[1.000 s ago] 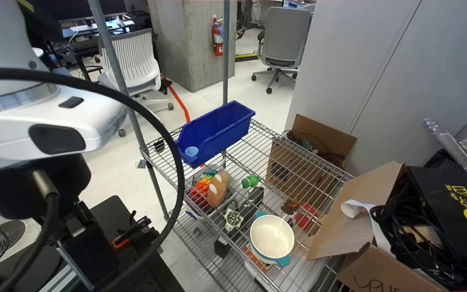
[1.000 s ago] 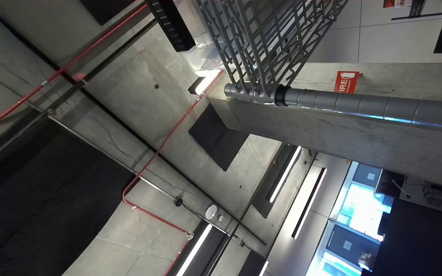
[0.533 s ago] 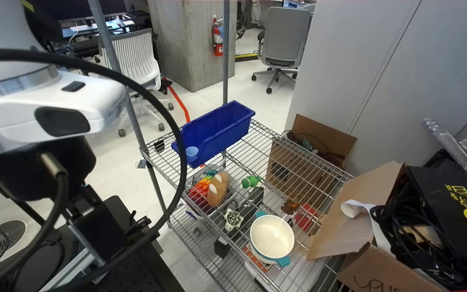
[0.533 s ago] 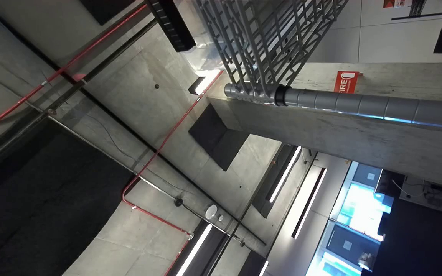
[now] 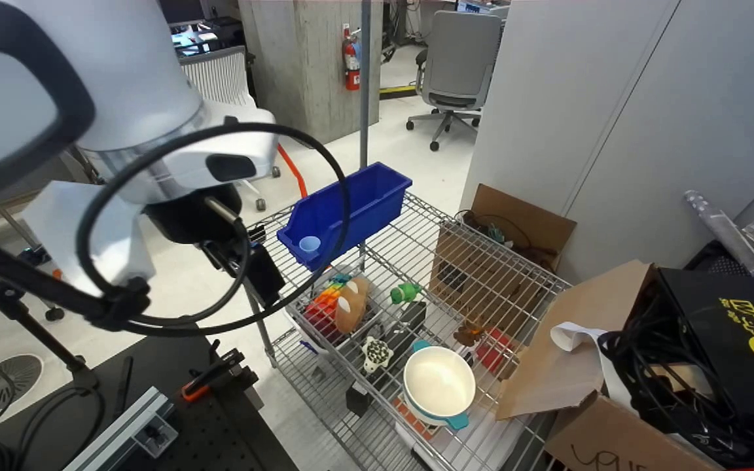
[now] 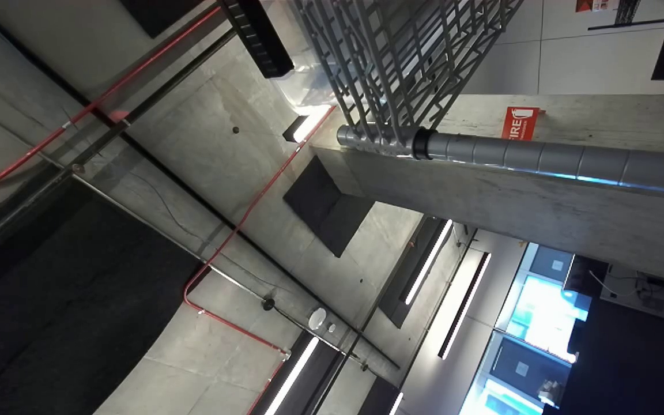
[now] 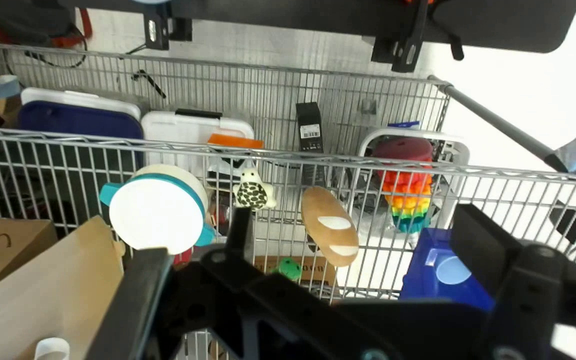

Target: Move the toy bread forward

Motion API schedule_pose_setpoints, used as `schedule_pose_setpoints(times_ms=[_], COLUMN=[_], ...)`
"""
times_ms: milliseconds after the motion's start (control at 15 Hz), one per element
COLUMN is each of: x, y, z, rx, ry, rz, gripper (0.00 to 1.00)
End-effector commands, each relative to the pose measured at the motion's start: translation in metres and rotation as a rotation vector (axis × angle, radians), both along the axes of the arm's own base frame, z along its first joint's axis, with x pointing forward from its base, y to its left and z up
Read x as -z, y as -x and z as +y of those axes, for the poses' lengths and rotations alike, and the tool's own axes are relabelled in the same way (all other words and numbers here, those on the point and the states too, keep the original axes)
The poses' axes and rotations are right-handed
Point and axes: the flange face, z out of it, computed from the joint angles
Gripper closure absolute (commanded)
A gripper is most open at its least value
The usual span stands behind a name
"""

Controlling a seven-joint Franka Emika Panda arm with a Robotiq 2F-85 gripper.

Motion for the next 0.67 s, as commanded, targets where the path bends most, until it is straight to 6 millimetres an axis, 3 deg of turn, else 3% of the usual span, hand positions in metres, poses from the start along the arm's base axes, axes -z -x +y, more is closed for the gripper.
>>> schedule_pose_setpoints(times_ms=[0, 267, 600], x=[0.045, 0.103, 0.16], y=[-0.042, -0.083, -0.155], z=[0.018, 0.037, 0.052], rx=[-0.022, -0.048, -0.026], ry=[-0.011, -0.027, -0.136], rz=[-0.031, -0.034, -0.043], gripper=[0.0, 0.0, 0.0])
